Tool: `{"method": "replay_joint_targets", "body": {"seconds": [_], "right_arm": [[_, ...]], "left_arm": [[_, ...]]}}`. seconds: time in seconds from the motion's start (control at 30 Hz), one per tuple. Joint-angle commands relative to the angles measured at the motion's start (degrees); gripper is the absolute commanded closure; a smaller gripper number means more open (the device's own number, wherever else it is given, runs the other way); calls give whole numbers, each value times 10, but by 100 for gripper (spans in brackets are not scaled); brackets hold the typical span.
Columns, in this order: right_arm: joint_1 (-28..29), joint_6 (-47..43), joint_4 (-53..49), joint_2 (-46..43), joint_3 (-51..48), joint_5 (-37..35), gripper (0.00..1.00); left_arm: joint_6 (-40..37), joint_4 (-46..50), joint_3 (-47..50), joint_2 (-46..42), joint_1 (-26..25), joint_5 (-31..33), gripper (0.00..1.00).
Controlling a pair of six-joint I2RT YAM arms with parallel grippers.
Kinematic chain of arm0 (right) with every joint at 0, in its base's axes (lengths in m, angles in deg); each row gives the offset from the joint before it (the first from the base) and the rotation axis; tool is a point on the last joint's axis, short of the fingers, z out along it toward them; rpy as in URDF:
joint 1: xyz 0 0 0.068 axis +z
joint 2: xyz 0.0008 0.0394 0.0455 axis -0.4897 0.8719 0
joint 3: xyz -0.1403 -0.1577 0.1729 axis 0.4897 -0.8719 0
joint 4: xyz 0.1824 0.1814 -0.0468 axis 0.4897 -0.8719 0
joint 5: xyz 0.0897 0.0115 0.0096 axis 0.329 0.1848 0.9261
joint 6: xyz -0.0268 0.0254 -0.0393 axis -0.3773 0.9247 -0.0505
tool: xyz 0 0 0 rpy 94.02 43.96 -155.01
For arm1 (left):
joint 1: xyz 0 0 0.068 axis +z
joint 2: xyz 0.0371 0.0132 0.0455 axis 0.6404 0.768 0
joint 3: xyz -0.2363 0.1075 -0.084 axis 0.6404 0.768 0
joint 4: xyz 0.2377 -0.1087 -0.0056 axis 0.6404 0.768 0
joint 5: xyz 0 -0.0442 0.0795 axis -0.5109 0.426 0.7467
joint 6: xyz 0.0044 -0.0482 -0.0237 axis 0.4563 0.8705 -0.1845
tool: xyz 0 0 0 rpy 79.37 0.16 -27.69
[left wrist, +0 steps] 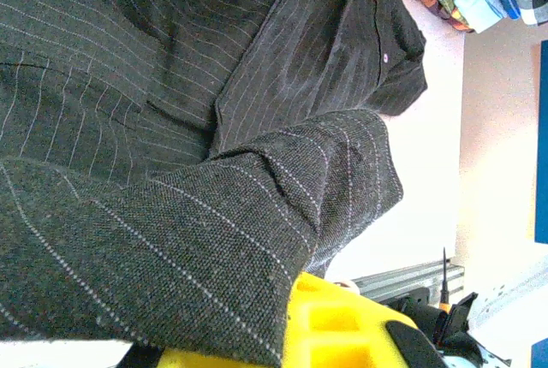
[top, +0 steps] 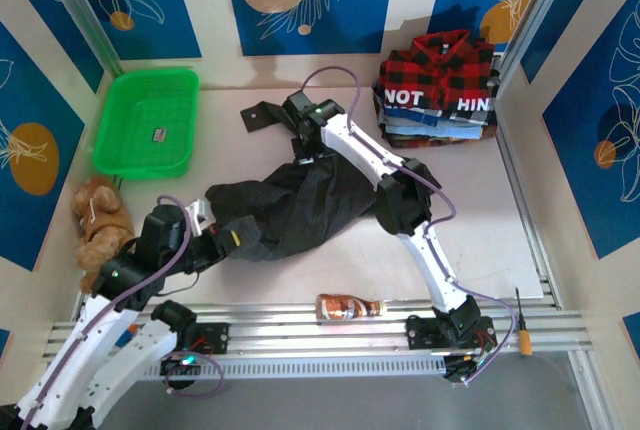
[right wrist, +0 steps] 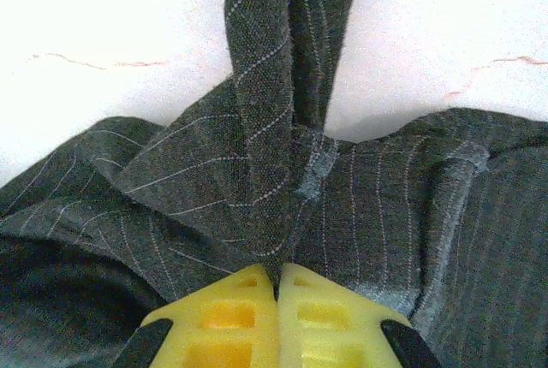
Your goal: Fold and stack the long sleeve shirts
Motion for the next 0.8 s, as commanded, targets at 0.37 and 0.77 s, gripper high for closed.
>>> {"method": "replay_joint_targets", "body": {"seconds": [0.37, 0.77], "right_arm": [[23, 55, -15, -28, -41, 45, 65], [17, 57, -36, -55, -50, -15, 67]], "left_arm": [[-5, -9, 34, -40, -4, -19, 99], [-9, 8, 32, -54, -4, -13, 99]]}}
